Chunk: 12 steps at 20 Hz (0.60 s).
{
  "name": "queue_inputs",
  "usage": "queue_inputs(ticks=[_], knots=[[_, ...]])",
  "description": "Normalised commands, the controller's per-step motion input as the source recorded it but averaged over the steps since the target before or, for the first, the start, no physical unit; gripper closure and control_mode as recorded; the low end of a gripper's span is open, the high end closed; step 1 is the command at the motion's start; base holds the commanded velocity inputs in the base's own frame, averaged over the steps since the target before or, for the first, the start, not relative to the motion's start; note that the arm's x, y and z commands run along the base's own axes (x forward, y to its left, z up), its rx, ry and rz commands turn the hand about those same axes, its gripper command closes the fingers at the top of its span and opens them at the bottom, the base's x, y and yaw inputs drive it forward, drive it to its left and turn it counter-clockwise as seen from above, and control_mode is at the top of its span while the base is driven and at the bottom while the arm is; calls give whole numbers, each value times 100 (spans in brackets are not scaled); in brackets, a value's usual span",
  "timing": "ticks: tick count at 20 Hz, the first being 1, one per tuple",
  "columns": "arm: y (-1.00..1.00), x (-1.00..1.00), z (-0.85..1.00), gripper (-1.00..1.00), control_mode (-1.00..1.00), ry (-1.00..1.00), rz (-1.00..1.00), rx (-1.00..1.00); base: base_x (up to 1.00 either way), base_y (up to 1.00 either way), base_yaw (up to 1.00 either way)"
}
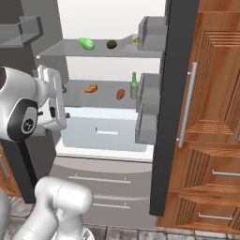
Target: Place the tupperware on the top shelf of the fridge. Make space for the tupperware among the existing items by rearranging them on the shelves if needed. Close the fridge door when finished.
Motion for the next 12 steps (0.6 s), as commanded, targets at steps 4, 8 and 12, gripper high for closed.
queue_inputs(ticks=[4,8,12], knots=[[0,0,0,-100,100,0,0,0,-28,-31,0],[0,0,0,-100,100,0,0,0,-37,-52,7],[0,0,0,-100,100,0,0,0,-16,-18,5]])
